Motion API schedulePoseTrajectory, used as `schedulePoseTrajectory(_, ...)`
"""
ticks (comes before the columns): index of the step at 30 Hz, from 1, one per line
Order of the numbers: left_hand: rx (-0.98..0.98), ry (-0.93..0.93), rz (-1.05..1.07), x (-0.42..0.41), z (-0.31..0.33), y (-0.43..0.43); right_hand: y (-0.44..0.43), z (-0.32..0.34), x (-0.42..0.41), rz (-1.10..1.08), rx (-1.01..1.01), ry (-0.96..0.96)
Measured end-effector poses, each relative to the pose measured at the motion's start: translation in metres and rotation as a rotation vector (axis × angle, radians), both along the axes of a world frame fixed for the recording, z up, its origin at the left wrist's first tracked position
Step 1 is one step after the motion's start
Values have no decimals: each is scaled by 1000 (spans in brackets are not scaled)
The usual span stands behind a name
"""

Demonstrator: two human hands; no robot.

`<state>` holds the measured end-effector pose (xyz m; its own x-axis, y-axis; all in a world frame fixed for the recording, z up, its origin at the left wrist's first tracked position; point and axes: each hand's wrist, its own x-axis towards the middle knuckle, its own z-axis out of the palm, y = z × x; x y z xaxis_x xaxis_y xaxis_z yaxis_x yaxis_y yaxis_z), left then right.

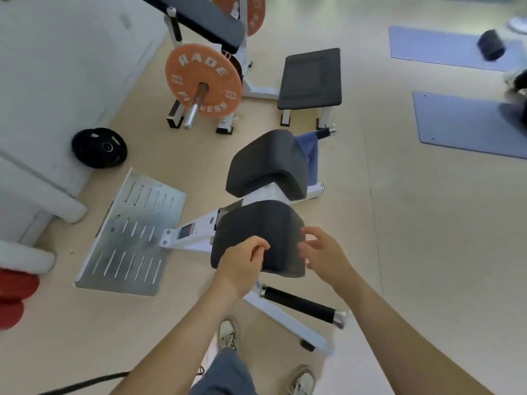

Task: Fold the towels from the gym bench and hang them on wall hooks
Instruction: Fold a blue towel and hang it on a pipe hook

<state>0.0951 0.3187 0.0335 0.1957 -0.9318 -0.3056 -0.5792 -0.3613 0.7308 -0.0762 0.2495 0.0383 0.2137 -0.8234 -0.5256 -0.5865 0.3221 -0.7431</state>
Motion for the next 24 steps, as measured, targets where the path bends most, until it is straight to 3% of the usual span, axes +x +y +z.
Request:
schedulePoseTrajectory(7,-102,-62,9,-54,-18,-80,-74,6,-28,-88,-4,2)
schedulePoseTrajectory(11,-111,53,114,-59,-29,-124,-109,5,-23,-7,34,8)
schedulePoseTrajectory(16,-95,92,206,-57,-32,-168,-160,-5,-21,-135,188,-141)
schedulePoseTrajectory(22,-154,-66,257,-66,-56,-224,-257,-49,-21,-121,193,-80)
schedulePoseTrajectory(24,-132,-233,283,-73,-64,-245,-298,-71,-22,-67,199,-67)
